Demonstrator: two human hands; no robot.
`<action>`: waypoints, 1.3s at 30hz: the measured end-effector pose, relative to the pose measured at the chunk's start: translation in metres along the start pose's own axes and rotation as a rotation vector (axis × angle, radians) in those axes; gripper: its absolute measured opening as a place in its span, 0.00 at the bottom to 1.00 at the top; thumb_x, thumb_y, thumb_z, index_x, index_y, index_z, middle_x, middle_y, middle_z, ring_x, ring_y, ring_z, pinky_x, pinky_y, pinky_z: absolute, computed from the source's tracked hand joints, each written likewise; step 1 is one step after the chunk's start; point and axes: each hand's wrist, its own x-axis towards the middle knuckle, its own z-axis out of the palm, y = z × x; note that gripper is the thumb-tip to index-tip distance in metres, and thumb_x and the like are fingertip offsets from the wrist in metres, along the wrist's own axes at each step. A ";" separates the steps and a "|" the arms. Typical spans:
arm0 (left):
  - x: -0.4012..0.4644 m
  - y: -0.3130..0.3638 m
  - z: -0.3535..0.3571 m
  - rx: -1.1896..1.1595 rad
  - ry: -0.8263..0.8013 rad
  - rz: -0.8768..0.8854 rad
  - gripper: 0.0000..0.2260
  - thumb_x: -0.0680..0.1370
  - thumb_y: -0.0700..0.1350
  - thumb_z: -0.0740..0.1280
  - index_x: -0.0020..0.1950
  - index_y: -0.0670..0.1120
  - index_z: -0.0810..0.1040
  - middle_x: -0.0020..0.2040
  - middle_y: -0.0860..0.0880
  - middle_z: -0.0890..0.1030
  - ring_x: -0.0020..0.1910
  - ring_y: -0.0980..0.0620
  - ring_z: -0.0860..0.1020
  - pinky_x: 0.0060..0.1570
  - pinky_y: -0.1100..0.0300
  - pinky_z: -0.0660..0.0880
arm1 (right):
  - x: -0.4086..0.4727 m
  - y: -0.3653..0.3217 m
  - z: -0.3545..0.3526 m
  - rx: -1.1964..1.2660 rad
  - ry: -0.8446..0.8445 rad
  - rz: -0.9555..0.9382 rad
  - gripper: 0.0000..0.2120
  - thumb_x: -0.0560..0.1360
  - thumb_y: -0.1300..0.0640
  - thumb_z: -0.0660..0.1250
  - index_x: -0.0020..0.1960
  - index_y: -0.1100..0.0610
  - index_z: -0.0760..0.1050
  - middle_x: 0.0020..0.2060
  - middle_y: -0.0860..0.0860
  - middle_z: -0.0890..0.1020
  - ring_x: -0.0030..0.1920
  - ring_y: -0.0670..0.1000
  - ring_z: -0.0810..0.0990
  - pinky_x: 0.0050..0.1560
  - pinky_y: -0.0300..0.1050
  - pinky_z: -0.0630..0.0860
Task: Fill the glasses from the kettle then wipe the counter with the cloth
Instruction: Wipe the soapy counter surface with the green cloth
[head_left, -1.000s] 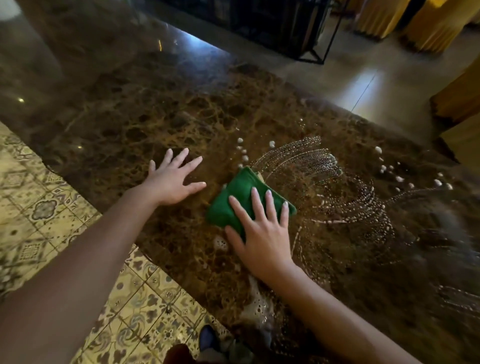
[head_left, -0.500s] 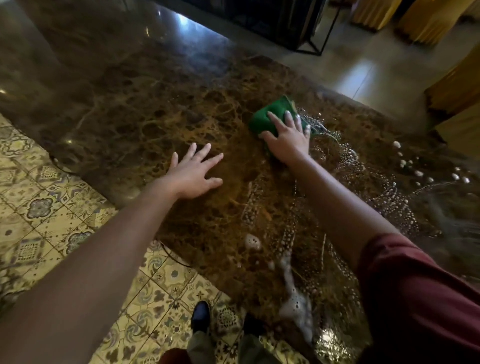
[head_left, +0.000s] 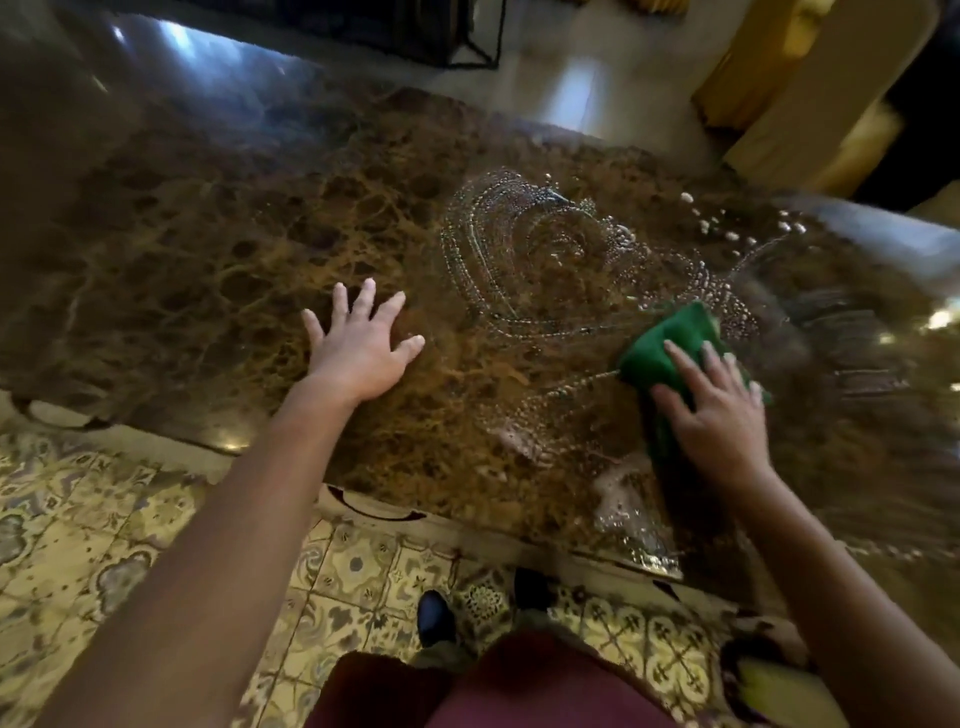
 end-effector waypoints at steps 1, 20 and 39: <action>0.000 -0.001 0.000 0.013 0.008 0.006 0.31 0.82 0.67 0.51 0.83 0.59 0.50 0.85 0.50 0.42 0.82 0.43 0.38 0.77 0.33 0.38 | -0.005 0.013 -0.003 0.017 0.010 0.069 0.34 0.76 0.32 0.51 0.81 0.39 0.60 0.83 0.56 0.58 0.83 0.59 0.53 0.80 0.66 0.49; 0.006 0.007 -0.013 0.074 -0.070 -0.010 0.30 0.84 0.61 0.55 0.84 0.55 0.49 0.84 0.46 0.42 0.82 0.41 0.39 0.77 0.32 0.44 | 0.037 -0.136 0.036 -0.015 -0.030 -0.141 0.30 0.82 0.32 0.49 0.82 0.35 0.51 0.84 0.55 0.52 0.84 0.61 0.47 0.80 0.69 0.41; 0.008 0.013 -0.011 0.047 -0.064 -0.033 0.34 0.82 0.65 0.55 0.84 0.56 0.47 0.84 0.46 0.40 0.82 0.40 0.37 0.77 0.31 0.42 | -0.041 -0.062 -0.018 0.451 0.232 -0.273 0.19 0.82 0.58 0.66 0.73 0.57 0.74 0.66 0.55 0.81 0.62 0.50 0.80 0.63 0.47 0.76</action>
